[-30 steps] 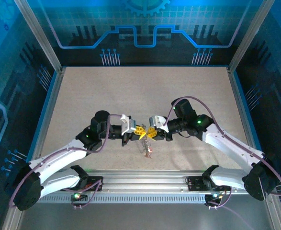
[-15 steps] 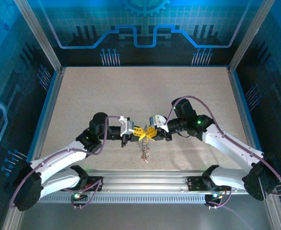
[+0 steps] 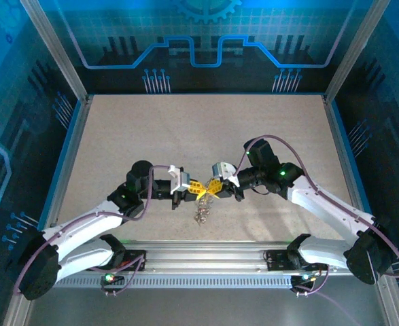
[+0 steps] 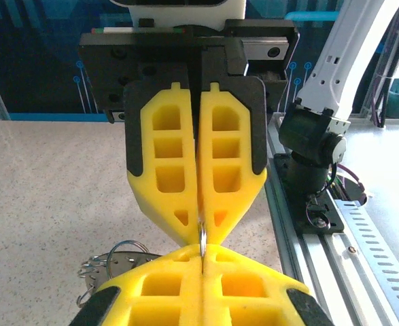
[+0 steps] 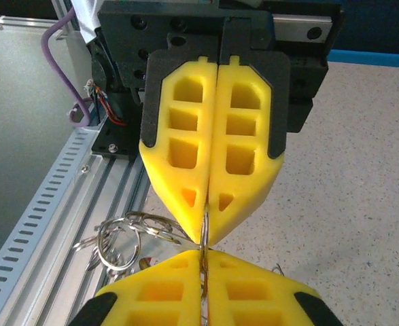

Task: Put the keys on the keyring

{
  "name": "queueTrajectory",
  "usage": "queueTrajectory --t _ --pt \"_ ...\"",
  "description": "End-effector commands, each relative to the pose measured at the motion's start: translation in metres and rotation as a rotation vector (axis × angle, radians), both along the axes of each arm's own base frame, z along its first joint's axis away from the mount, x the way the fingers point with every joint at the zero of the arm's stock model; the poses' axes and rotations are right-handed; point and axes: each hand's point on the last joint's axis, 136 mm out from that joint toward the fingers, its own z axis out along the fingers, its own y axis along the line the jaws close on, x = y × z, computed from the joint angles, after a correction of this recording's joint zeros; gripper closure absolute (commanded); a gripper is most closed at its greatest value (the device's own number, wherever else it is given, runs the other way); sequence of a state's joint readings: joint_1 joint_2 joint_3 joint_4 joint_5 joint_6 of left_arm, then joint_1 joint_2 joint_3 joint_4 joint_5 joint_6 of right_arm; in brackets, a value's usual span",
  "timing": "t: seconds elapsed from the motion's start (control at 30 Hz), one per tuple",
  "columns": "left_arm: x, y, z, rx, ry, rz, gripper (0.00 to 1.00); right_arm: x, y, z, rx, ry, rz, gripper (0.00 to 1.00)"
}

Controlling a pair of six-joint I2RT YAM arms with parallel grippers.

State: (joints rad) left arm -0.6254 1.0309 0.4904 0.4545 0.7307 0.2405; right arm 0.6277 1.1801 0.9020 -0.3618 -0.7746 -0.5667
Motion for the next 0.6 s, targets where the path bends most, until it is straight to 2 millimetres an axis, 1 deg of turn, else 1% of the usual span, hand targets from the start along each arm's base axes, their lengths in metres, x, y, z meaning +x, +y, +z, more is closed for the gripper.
queueTrajectory --t 0.0,0.07,0.1,0.17,0.23,0.3,0.47,0.57 --pt "-0.002 0.004 0.020 -0.059 -0.085 0.019 1.00 -0.003 0.004 0.010 0.032 -0.003 0.015 0.95" --pt "-0.003 0.005 0.021 -0.060 -0.087 0.023 1.00 -0.002 0.005 0.006 0.017 -0.002 0.008 1.00" --pt "-0.004 0.006 0.021 -0.057 -0.086 0.023 1.00 -0.001 0.004 0.004 0.008 -0.001 0.005 1.00" --pt "-0.004 0.007 0.020 -0.051 -0.079 0.030 0.88 -0.001 0.004 0.002 -0.010 -0.007 0.001 1.00" --pt "-0.005 0.009 0.017 -0.035 -0.068 0.034 0.83 -0.001 0.004 0.002 -0.026 -0.018 -0.002 1.00" --pt "-0.006 0.010 0.011 0.012 -0.049 0.030 0.82 0.001 0.003 0.003 -0.048 -0.032 -0.012 1.00" --pt "-0.008 0.012 -0.017 0.202 0.042 -0.002 0.86 0.001 0.004 0.004 -0.110 -0.051 -0.008 1.00" --pt "-0.011 0.011 -0.018 0.206 0.055 -0.023 0.82 0.005 0.005 0.004 -0.138 -0.057 -0.033 1.00"
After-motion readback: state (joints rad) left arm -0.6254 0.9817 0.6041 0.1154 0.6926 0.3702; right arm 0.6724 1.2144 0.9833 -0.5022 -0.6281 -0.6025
